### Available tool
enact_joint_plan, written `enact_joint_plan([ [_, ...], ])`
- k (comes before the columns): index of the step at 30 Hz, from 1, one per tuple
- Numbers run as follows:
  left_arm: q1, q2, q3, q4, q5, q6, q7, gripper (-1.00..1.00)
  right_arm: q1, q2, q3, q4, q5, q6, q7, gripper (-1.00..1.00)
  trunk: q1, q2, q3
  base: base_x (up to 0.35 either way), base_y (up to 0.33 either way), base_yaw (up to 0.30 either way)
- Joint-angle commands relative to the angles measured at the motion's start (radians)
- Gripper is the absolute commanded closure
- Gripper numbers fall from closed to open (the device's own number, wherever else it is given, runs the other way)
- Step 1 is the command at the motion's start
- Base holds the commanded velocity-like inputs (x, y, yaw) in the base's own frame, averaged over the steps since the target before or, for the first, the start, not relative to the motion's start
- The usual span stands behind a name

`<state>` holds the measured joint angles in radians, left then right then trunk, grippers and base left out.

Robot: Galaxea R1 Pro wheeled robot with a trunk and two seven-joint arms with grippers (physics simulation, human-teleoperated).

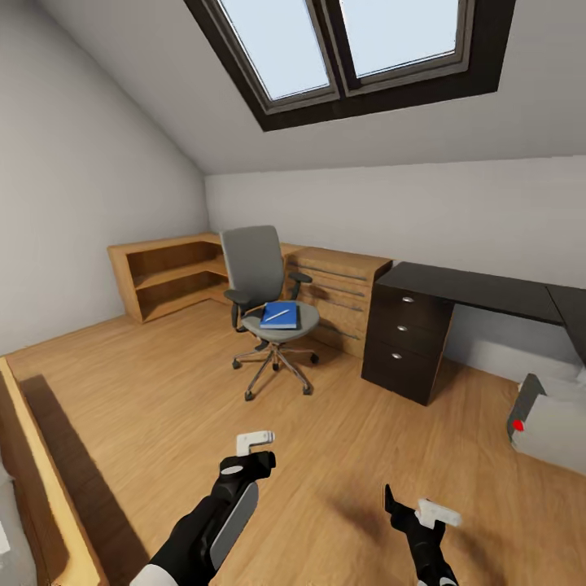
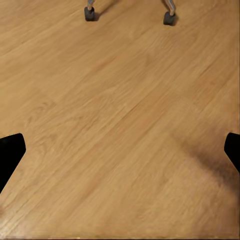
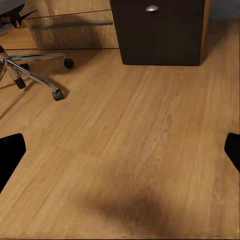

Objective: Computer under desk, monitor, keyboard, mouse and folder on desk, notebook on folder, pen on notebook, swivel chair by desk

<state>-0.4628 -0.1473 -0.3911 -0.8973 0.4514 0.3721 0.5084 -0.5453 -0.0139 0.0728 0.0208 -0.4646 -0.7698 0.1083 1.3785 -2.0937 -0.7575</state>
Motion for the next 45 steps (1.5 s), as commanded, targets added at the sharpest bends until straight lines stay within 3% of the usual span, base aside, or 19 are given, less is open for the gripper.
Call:
enact_joint_plan([
  [1, -0.001, 0.001, -0.003, -0.002, 0.009, 0.002, 0.009, -1.0, -0.001, 0.0, 0.007, 0.002, -0.011, -0.003, 0.006, -1.0, -0.005, 0.007, 0.002, -0.329, 0.136, -0.299],
  [25, -0.001, 0.003, -0.003, -0.003, 0.009, -0.002, 0.011, -1.0, -0.001, 0.0, 0.007, 0.003, -0.011, -0.002, 0.007, -1.0, -0.097, 0.175, 0.077, -0.33, 0.121, -0.299],
  [28, -0.001, 0.012, -0.004, 0.009, 0.012, -0.091, 0.016, -1.0, -0.001, 0.0, 0.007, 0.004, -0.011, -0.002, 0.007, -1.0, -0.108, 0.196, 0.087, -0.332, 0.006, -0.299],
  [32, -0.001, 0.016, -0.005, 0.036, 0.015, -0.127, 0.013, -1.0, -0.001, 0.0, 0.007, 0.003, -0.01, -0.002, 0.007, -1.0, -0.124, 0.224, 0.099, -0.262, 0.002, -0.299],
  [38, -0.001, 0.024, -0.005, 0.182, 0.018, -0.153, 0.009, -1.0, -0.001, 0.001, 0.008, 0.004, -0.009, -0.002, 0.008, -1.0, -0.147, 0.266, 0.118, -0.067, 0.0, -0.3],
  [41, -0.001, 0.025, -0.005, 0.297, 0.018, -0.212, 0.007, -1.0, 0.0, 0.002, 0.008, 0.004, -0.009, -0.002, 0.009, -1.0, -0.158, 0.287, 0.128, -0.014, 0.0, -0.175],
  [43, -0.001, 0.021, -0.007, 0.443, 0.017, -0.335, 0.006, -1.0, 0.002, 0.011, 0.008, 0.004, -0.009, -0.002, 0.009, -1.0, -0.166, 0.301, 0.134, -0.004, 0.0, -0.052],
  [45, -0.001, 0.014, -0.008, 0.535, 0.017, -0.421, 0.005, -1.0, 0.004, 0.024, 0.007, 0.003, -0.009, -0.002, 0.008, -1.0, -0.173, 0.315, 0.14, -0.002, 0.0, -0.027],
])
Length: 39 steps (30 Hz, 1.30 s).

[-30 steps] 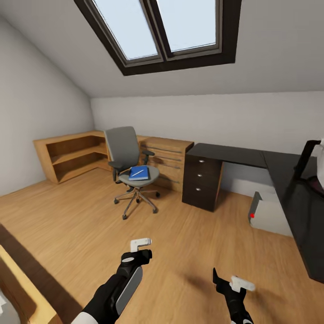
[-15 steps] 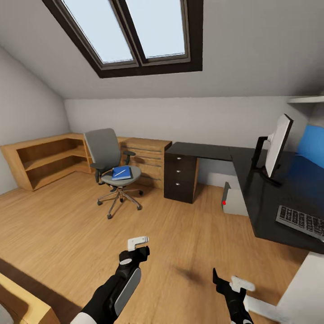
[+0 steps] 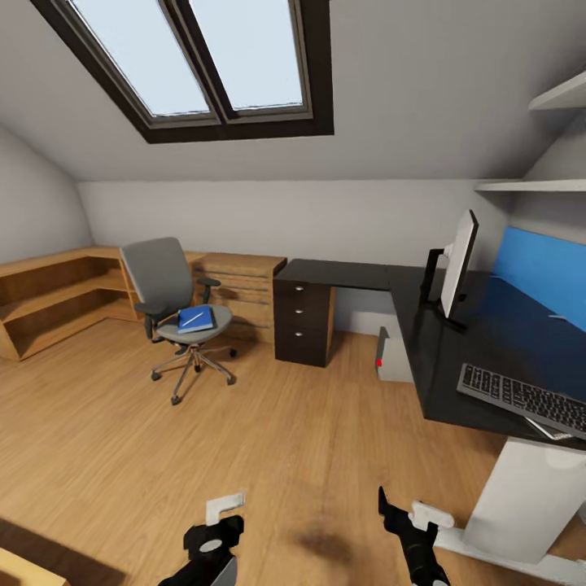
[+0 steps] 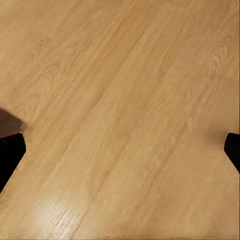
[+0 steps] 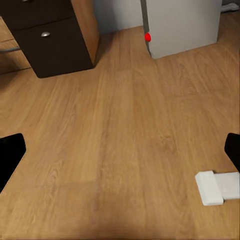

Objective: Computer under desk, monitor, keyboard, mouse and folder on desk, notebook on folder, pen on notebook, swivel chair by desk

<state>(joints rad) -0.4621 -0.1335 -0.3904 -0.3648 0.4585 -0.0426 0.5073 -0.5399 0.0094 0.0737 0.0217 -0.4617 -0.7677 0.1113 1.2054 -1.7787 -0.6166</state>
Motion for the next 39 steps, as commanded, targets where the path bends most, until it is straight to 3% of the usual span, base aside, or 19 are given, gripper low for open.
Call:
enact_joint_plan([
  [1, -0.001, -0.012, -0.009, 0.073, 0.009, -0.085, 0.005, -1.0, 0.001, 0.008, 0.005, 0.002, -0.012, -0.004, 0.005, -1.0, -0.004, 0.007, 0.002, -0.001, 0.0, -0.011],
  [3, -0.001, -0.028, -0.009, 0.138, 0.009, -0.168, 0.004, -1.0, 0.002, 0.015, 0.005, 0.002, -0.012, -0.004, 0.004, -1.0, -0.012, 0.021, 0.009, 0.0, 0.0, -0.005],
  [7, -0.001, -0.034, -0.009, 0.165, 0.008, -0.199, 0.004, -1.0, 0.003, 0.017, 0.005, 0.002, -0.012, -0.004, 0.004, -1.0, -0.027, 0.049, 0.021, 0.0, 0.0, -0.002],
  [12, -0.001, -0.033, -0.005, 0.174, 0.008, -0.211, 0.004, -1.0, 0.003, 0.017, 0.005, 0.001, -0.012, -0.004, 0.004, -1.0, -0.046, 0.084, 0.037, -0.004, 0.0, 0.0],
  [34, -0.001, -0.033, -0.005, 0.176, 0.007, -0.216, 0.012, -1.0, 0.003, 0.017, 0.005, 0.002, -0.012, -0.004, 0.004, -1.0, -0.131, 0.238, 0.1, -0.335, -0.034, -0.247],
  [39, -0.001, -0.034, -0.006, 0.176, 0.006, -0.254, 0.011, -1.0, 0.003, 0.017, 0.005, 0.001, -0.012, -0.004, 0.004, -1.0, -0.15, 0.273, 0.111, -0.341, -0.129, -0.145],
])
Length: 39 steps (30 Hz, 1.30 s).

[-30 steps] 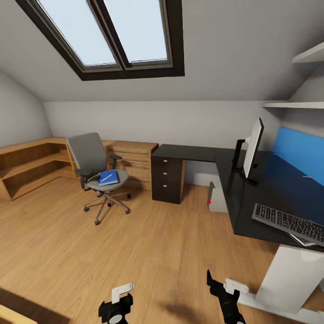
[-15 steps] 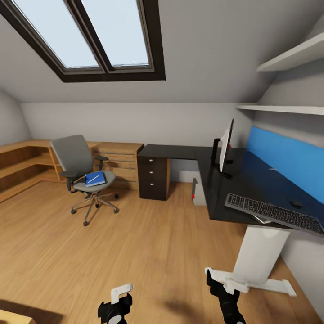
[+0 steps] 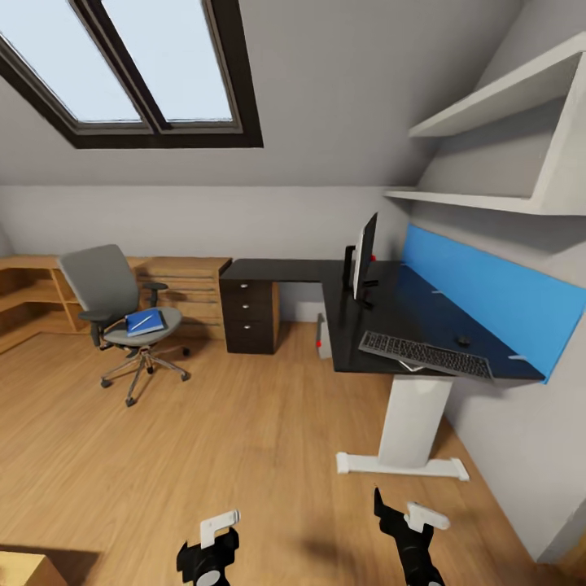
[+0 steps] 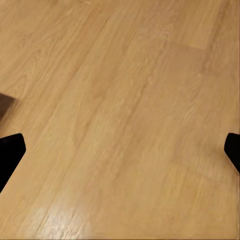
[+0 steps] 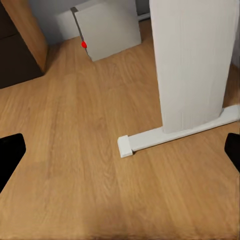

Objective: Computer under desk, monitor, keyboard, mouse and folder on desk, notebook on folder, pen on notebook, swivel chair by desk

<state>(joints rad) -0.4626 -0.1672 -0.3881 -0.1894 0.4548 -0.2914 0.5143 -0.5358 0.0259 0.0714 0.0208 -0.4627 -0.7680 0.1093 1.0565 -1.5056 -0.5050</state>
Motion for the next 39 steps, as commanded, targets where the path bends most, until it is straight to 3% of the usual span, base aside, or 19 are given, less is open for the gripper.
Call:
enact_joint_plan([
  [1, -0.001, 0.0, -0.008, 0.001, 0.009, -0.014, 0.004, -1.0, -0.001, 0.0, 0.007, 0.002, -0.011, -0.004, 0.006, -1.0, -0.005, 0.007, 0.002, -0.341, -0.074, -0.017],
  [9, -0.001, 0.001, -0.008, 0.001, 0.008, -0.017, 0.002, -1.0, -0.001, 0.0, 0.007, 0.002, -0.011, -0.004, 0.006, -1.0, -0.035, 0.063, 0.027, -0.165, -0.025, -0.006],
  [30, -0.001, 0.007, -0.003, 0.002, 0.013, -0.005, -0.006, -1.0, 0.007, -0.003, 0.006, 0.002, -0.011, -0.005, 0.006, -1.0, -0.116, 0.21, 0.093, -0.001, 0.0, 0.0],
  [31, -0.001, 0.009, -0.003, 0.003, 0.014, -0.004, -0.057, -1.0, 0.007, -0.002, 0.007, 0.002, -0.012, -0.007, 0.006, -1.0, -0.12, 0.217, 0.096, 0.0, 0.0, 0.0],
  [34, -0.001, 0.018, -0.003, 0.002, 0.015, 0.006, -0.098, -1.0, 0.007, -0.002, 0.006, 0.002, -0.013, -0.012, 0.006, -1.0, -0.131, 0.238, 0.105, 0.0, 0.0, 0.0],
  [35, -0.001, 0.03, -0.001, 0.003, 0.015, 0.04, -0.135, -1.0, 0.007, -0.002, 0.007, 0.002, -0.014, -0.015, 0.006, -1.0, -0.135, 0.245, 0.108, 0.0, 0.0, 0.0],
  [37, -0.001, 0.035, 0.003, 0.002, 0.017, 0.071, -0.152, -1.0, 0.007, -0.002, 0.007, 0.001, -0.015, -0.016, 0.006, -1.0, -0.143, 0.259, 0.115, 0.0, 0.0, 0.0],
  [38, -0.001, 0.047, 0.018, -0.001, 0.041, 0.146, -0.181, -1.0, 0.008, 0.01, 0.007, 0.003, -0.014, -0.003, 0.009, -1.0, -0.146, 0.266, 0.118, 0.0, 0.0, 0.0],
  [39, -0.001, 0.047, 0.018, -0.001, 0.042, 0.148, -0.182, -1.0, 0.009, 0.014, 0.007, 0.003, -0.014, 0.001, 0.009, -1.0, -0.15, 0.273, 0.121, 0.0, 0.0, 0.0],
])
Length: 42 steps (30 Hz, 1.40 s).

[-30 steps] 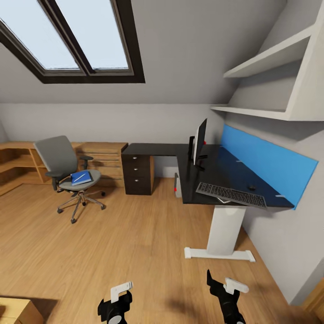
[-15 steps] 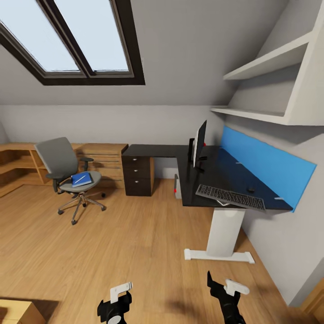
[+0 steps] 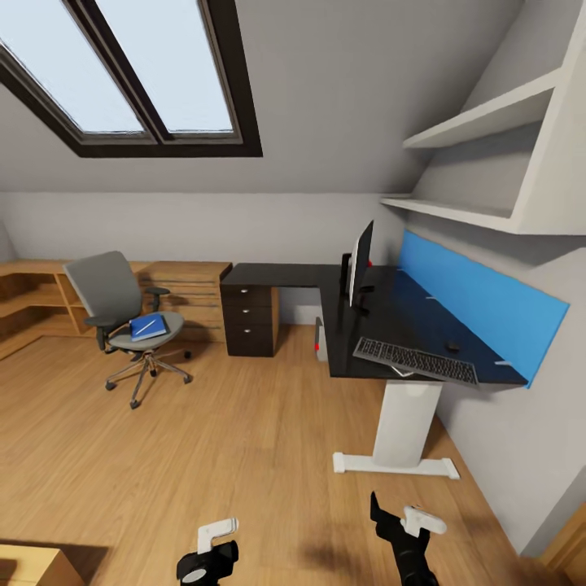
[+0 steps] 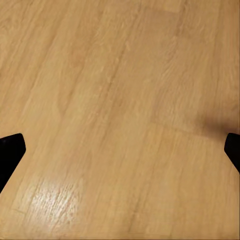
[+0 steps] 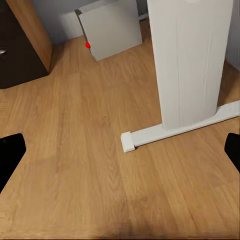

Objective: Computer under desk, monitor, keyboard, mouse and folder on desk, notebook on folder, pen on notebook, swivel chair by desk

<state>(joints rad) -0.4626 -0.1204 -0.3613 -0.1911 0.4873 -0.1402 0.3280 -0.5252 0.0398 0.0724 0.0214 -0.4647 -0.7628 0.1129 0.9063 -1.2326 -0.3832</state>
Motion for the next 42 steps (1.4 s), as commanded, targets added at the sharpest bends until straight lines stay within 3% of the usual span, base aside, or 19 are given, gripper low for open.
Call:
enact_joint_plan([
  [1, -0.001, 0.001, -0.008, -0.001, 0.01, -0.001, 0.004, -1.0, 0.003, 0.01, 0.006, 0.003, -0.011, 0.009, 0.005, -1.0, -0.004, 0.007, 0.002, 0.0, 0.0, 0.0],
  [6, -0.001, 0.002, -0.007, -0.001, 0.012, 0.003, 0.002, -1.0, 0.014, 0.026, 0.006, 0.001, -0.011, 0.066, 0.004, -1.0, -0.023, 0.042, 0.018, 0.0, 0.0, 0.0],
  [17, -0.001, 0.015, -0.007, -0.005, 0.013, 0.001, 0.003, -1.0, 0.016, 0.01, 0.006, 0.0, -0.014, 0.069, 0.003, -1.0, -0.065, 0.119, 0.052, 0.0, 0.0, 0.0],
  [23, -0.001, 0.022, -0.006, -0.008, 0.013, -0.013, 0.006, -1.0, 0.02, 0.011, 0.005, 0.001, -0.016, -0.032, 0.002, -1.0, -0.088, 0.161, 0.071, 0.0, 0.0, 0.0],
  [24, -0.001, 0.025, -0.006, -0.008, 0.013, -0.051, 0.008, -1.0, 0.023, 0.012, 0.0, 0.0, -0.021, -0.081, 0.0, -1.0, -0.092, 0.168, 0.074, 0.0, 0.0, 0.0],
  [26, -0.001, 0.026, -0.005, -0.008, 0.013, -0.084, 0.009, -1.0, 0.023, 0.013, -0.006, -0.001, -0.029, -0.106, -0.007, -1.0, -0.1, 0.182, 0.08, 0.0, 0.0, 0.0],
  [28, -0.001, 0.026, -0.004, -0.008, 0.013, -0.137, 0.01, -1.0, 0.024, 0.008, -0.017, -0.024, -0.053, -0.131, -0.039, -1.0, -0.107, 0.196, 0.087, 0.0, 0.0, 0.0],
  [32, -0.001, 0.026, -0.005, -0.008, 0.013, -0.17, 0.006, -1.0, 0.024, -0.007, -0.02, -0.232, -0.064, -0.14, -0.199, -1.0, -0.123, 0.224, 0.099, 0.0, 0.0, 0.0],
  [33, -0.001, 0.026, -0.008, -0.008, 0.012, -0.175, 0.005, -1.0, 0.024, -0.017, -0.017, -0.403, -0.03, -0.052, -0.336, -1.0, -0.127, 0.231, 0.102, 0.0, 0.0, 0.0],
  [36, -0.001, 0.025, -0.01, -0.022, 0.011, -0.175, 0.007, -1.0, 0.024, -0.027, -0.017, -0.549, 0.032, 0.101, -0.414, -1.0, -0.138, 0.252, 0.112, 0.0, 0.0, 0.0],
  [39, -0.001, 0.025, -0.011, -0.139, 0.01, -0.156, 0.007, -1.0, 0.022, -0.034, -0.02, -0.816, 0.105, 0.458, -0.498, -1.0, -0.15, 0.273, 0.121, 0.0, 0.0, 0.0],
  [40, -0.001, 0.025, -0.011, -0.16, 0.01, -0.146, 0.008, -1.0, 0.021, -0.035, -0.021, -0.849, 0.108, 0.51, -0.505, -1.0, -0.153, 0.28, 0.124, 0.0, 0.0, 0.0],
  [41, -0.002, 0.025, -0.011, -0.277, 0.011, -0.03, 0.015, -1.0, -0.002, -0.037, -0.024, -0.952, 0.117, 0.762, -0.531, -1.0, -0.157, 0.287, 0.127, 0.0, 0.0, 0.0],
  [42, -0.003, 0.025, -0.01, -0.352, 0.011, 0.066, 0.023, -1.0, -0.032, -0.037, -0.028, -0.98, 0.117, 0.901, -0.547, -1.0, -0.161, 0.294, 0.131, 0.0, 0.0, 0.0],
])
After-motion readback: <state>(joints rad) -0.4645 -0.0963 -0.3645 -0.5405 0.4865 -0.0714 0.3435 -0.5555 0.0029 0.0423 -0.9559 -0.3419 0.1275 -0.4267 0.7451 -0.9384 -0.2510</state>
